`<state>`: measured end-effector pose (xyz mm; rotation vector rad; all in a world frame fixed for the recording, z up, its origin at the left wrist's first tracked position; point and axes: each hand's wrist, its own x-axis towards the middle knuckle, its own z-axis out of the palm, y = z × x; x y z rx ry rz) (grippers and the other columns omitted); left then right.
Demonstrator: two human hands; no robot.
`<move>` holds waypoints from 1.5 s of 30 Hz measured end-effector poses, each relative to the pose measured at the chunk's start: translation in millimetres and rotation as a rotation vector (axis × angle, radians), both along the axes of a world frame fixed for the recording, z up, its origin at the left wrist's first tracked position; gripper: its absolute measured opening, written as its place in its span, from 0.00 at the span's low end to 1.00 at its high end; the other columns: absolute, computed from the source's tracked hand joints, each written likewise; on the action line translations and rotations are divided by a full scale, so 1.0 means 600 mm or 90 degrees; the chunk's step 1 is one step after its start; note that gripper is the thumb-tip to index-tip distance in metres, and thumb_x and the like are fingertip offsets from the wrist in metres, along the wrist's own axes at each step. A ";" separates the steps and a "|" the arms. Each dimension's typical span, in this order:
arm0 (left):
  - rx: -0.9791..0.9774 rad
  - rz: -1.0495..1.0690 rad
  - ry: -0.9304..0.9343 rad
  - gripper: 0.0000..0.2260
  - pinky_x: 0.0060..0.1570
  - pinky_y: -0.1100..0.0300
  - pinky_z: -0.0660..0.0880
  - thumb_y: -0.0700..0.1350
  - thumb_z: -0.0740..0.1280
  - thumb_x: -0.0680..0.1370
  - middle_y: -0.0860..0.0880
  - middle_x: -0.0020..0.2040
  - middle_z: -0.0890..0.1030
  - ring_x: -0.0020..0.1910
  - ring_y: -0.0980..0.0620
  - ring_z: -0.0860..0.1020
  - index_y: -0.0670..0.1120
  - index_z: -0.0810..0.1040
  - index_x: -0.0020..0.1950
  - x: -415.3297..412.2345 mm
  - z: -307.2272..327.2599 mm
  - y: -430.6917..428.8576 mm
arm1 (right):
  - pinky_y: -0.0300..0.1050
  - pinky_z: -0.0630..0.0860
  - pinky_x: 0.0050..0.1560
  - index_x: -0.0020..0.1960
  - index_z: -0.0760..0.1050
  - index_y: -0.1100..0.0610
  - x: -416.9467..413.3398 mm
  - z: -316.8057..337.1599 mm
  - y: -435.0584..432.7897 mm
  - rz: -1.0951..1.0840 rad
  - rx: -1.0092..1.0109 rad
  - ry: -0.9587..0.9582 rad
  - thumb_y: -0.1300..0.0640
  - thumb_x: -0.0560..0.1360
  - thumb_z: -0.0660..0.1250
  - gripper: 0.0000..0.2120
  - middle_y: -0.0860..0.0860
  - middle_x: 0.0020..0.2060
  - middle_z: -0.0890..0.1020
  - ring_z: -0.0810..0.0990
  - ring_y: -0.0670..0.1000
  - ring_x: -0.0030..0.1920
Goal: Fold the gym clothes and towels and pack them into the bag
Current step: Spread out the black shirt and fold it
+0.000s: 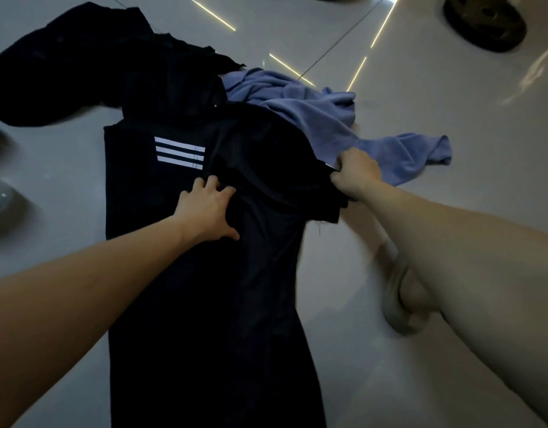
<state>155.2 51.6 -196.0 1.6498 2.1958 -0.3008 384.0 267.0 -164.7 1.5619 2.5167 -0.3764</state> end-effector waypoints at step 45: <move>-0.013 0.325 -0.225 0.24 0.48 0.52 0.81 0.63 0.77 0.66 0.50 0.44 0.82 0.44 0.49 0.81 0.48 0.78 0.50 -0.063 0.026 0.015 | 0.53 0.75 0.49 0.78 0.61 0.46 -0.304 0.075 -0.075 0.360 0.004 -0.120 0.61 0.78 0.63 0.30 0.60 0.71 0.66 0.78 0.63 0.55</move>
